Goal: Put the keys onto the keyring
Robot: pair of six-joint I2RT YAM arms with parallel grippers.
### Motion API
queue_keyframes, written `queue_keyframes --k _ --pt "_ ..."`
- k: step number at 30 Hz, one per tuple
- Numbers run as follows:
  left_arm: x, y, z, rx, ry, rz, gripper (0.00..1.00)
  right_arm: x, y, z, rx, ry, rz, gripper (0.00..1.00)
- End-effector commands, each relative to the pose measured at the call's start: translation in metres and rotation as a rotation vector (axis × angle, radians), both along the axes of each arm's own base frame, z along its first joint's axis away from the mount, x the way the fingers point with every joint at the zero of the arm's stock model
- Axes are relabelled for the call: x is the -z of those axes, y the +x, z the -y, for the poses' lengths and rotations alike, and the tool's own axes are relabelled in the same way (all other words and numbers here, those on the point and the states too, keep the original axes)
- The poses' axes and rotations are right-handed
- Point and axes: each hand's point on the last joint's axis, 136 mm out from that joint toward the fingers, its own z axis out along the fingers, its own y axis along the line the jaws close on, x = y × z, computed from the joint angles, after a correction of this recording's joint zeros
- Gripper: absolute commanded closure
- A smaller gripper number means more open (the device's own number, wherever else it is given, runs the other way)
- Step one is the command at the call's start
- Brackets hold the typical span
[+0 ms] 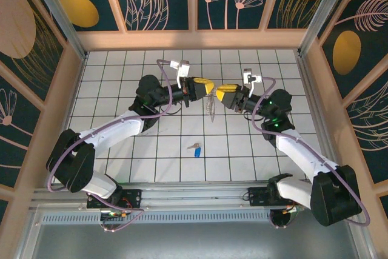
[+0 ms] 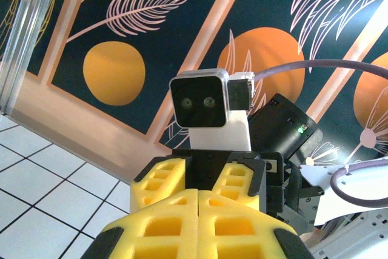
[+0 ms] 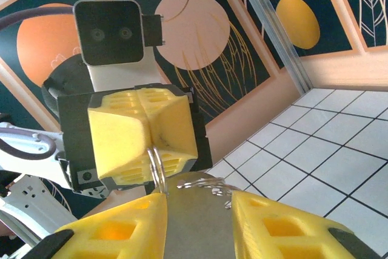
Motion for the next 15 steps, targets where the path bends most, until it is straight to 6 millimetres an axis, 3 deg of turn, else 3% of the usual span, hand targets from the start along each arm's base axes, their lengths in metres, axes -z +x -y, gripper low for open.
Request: queue_keyframes --k 1,15 --pt "-0.012 -0.005 0.003 0.032 -0.017 0.048 1.00 -0.020 -0.005 -0.002 -0.028 0.015 0.073 0.67" --pt "-0.007 -0.005 0.004 0.035 -0.008 0.043 1.00 -0.026 -0.017 0.000 -0.038 -0.015 0.114 0.68"
